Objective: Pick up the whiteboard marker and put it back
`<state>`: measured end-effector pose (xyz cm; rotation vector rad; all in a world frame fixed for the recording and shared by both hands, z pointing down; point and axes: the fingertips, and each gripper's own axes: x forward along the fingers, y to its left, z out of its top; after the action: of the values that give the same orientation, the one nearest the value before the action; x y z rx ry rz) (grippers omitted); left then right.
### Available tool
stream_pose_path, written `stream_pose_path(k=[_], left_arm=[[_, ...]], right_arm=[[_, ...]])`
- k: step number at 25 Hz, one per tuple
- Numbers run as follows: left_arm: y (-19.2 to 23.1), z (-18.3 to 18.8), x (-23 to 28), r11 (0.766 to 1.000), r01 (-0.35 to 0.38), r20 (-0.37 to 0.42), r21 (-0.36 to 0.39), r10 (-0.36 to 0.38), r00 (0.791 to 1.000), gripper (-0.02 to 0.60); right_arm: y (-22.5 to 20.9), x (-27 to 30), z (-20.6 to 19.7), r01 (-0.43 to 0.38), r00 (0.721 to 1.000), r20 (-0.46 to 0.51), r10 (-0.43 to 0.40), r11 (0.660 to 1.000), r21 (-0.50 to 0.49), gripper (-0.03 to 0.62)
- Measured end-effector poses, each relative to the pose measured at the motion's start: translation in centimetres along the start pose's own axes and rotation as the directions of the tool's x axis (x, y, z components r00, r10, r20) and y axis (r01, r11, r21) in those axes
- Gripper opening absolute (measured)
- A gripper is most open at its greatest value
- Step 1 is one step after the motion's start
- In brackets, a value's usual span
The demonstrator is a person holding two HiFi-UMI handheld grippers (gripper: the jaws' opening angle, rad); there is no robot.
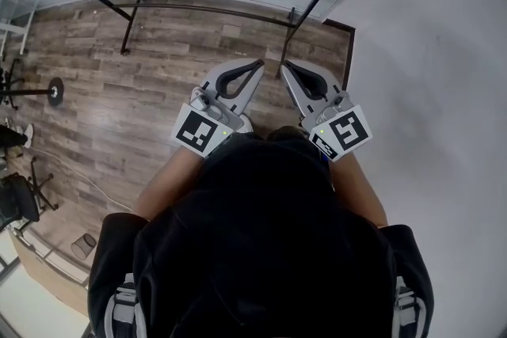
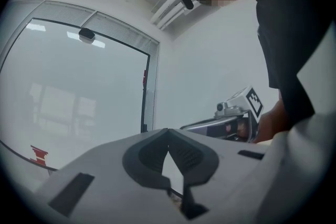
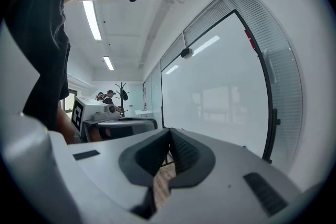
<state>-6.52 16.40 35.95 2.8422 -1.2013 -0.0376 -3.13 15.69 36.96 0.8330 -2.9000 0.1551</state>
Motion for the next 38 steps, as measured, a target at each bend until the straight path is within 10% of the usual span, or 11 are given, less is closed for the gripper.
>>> stream_pose_path(k=[19, 38], left_arm=[[6.2, -0.6, 4.4, 1.000, -0.009, -0.003, -0.008, 0.009, 1.000, 0.003], [13.1, -3.2, 18.4, 0.999, -0.033, -0.026, -0.033, 0.032, 0.999, 0.003]], right_arm=[[-6.8, 4.3, 0.2, 0.034, 0.999, -0.002, -0.034, 0.999, 0.004, -0.006], [-23.5, 9.2, -4.1, 0.052, 0.992, -0.120, -0.047, 0.998, 0.043, -0.006]])
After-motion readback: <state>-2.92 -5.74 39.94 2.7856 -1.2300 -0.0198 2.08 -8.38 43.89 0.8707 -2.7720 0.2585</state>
